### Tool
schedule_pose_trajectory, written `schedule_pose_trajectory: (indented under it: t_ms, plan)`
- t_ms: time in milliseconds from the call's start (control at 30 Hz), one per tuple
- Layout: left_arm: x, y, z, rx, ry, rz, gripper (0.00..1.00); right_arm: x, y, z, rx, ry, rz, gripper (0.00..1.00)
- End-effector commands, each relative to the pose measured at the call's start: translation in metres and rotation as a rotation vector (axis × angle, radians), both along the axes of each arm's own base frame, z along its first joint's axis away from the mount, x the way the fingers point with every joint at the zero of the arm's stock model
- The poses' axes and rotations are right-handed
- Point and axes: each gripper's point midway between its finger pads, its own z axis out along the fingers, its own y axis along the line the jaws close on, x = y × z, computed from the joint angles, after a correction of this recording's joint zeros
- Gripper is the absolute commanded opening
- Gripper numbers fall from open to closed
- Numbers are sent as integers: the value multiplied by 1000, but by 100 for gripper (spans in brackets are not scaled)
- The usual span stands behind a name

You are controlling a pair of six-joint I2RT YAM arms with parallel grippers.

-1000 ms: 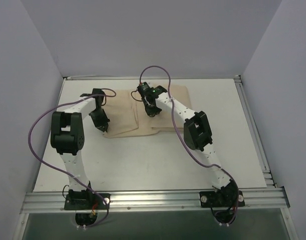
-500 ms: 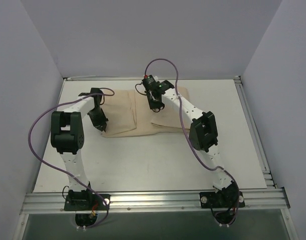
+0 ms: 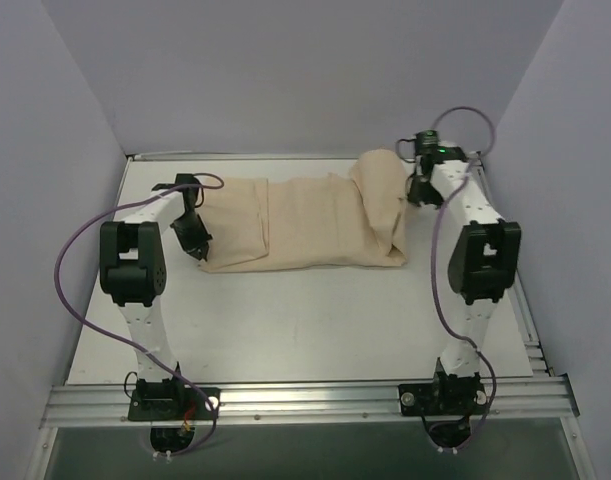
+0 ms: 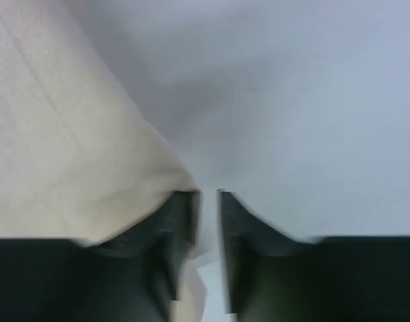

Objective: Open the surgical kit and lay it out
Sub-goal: Open the surgical kit at the center of the board.

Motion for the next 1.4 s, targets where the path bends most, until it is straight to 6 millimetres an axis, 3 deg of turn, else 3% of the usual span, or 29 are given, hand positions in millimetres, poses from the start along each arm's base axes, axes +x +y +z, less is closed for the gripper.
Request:
schedule_pose_trajectory:
  t_ms: [0,33,67,100,133,200,233,267,367,467,500,567,733,833,1033,1367]
  plan:
    - [8,26,0,84,-9,-5,13,-40,-151,61,-99,-98,-339,50]
    - [8,26,0,83,-5,-8,17,-51,-168,61,-97,-97,-375,60]
    - [8,27,1,89,-6,-5,32,-50,-168,61,-87,-96,-358,76]
    - [8,27,3,88,-7,-3,38,-49,-165,62,-73,-95,-333,84]
    - [8,25,8,83,-18,-5,43,-40,-148,64,-55,-117,-274,87]
    - [9,23,18,80,-44,2,62,-33,-124,66,-50,-124,-180,93]
    - [10,21,32,74,-78,10,68,-27,-94,64,-49,-128,-105,96]
    - [10,18,40,70,-96,3,75,-26,-80,57,-23,-114,-55,100]
    - [15,6,74,110,-170,-40,80,-30,-57,24,17,-31,24,100]
    - [19,-17,96,106,-222,-107,79,-33,-49,2,55,12,33,99]
    - [18,-36,99,100,-233,-152,78,-36,-49,-7,59,28,27,97]
    - [22,-54,108,109,-258,-188,77,-37,-48,-13,70,44,-5,91]
    - [14,-106,98,93,-224,-293,72,-50,-46,-36,77,127,-31,84]
    - [10,-114,79,98,-167,-305,70,-58,-46,-45,80,144,-25,82]
    - [11,-128,62,86,-136,-334,66,-65,-42,-52,98,161,-14,72]
    - [14,-170,67,83,-191,-398,71,-70,-40,-48,106,151,1,73]
